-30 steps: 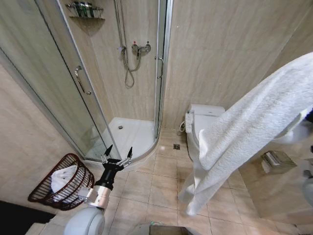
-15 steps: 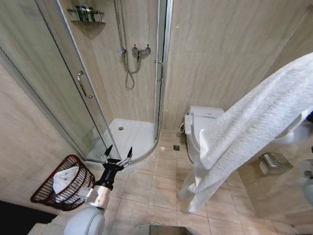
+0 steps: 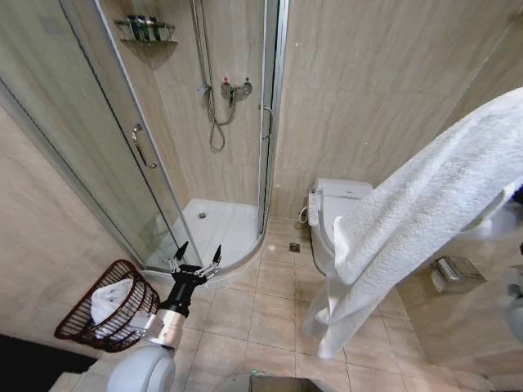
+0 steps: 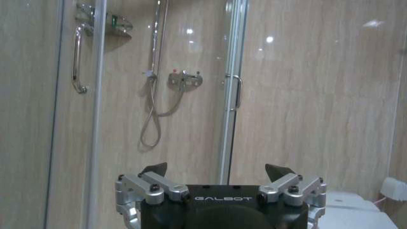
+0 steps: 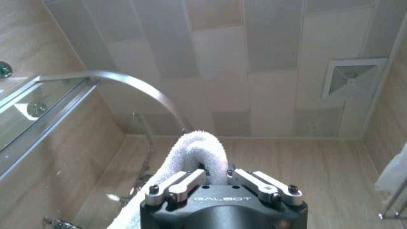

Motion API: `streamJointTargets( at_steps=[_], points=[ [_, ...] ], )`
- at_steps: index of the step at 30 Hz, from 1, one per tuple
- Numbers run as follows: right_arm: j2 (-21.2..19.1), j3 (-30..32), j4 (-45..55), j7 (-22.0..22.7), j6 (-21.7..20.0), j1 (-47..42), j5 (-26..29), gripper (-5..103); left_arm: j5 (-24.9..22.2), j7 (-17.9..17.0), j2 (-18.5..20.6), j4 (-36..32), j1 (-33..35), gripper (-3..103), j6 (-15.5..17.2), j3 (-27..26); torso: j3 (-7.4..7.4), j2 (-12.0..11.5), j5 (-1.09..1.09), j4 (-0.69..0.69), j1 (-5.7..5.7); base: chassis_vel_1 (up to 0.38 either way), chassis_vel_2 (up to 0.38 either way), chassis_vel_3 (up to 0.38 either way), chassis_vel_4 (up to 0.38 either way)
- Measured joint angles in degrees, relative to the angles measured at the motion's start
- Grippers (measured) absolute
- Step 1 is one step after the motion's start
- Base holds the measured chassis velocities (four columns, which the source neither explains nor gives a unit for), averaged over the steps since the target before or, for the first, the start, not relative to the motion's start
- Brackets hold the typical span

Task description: Discard the used towel into the hamper.

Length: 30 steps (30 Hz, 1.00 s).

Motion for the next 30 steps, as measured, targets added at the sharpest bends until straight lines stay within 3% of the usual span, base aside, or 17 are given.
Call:
streamJointTargets(
  at_steps=[15,30],
  points=[
    [-0.2,0.3,0.3,0.0,0.1,-0.2,0.2,5,0.0,0.0,0.0,0.0,0.0,100,0.0,0.0,-0.23,-0.4,0.00,0.00,-0.18,0.007,0.008,0.011,0.009],
    [-0.7,0.2,0.6,0.7,-0.2,0.1,0.4,5,0.0,0.0,0.0,0.0,0.0,100,0.0,0.0,-0.36,-0.6,0.01,0.00,-0.29,0.099,0.079,0.082,0.089]
  ],
)
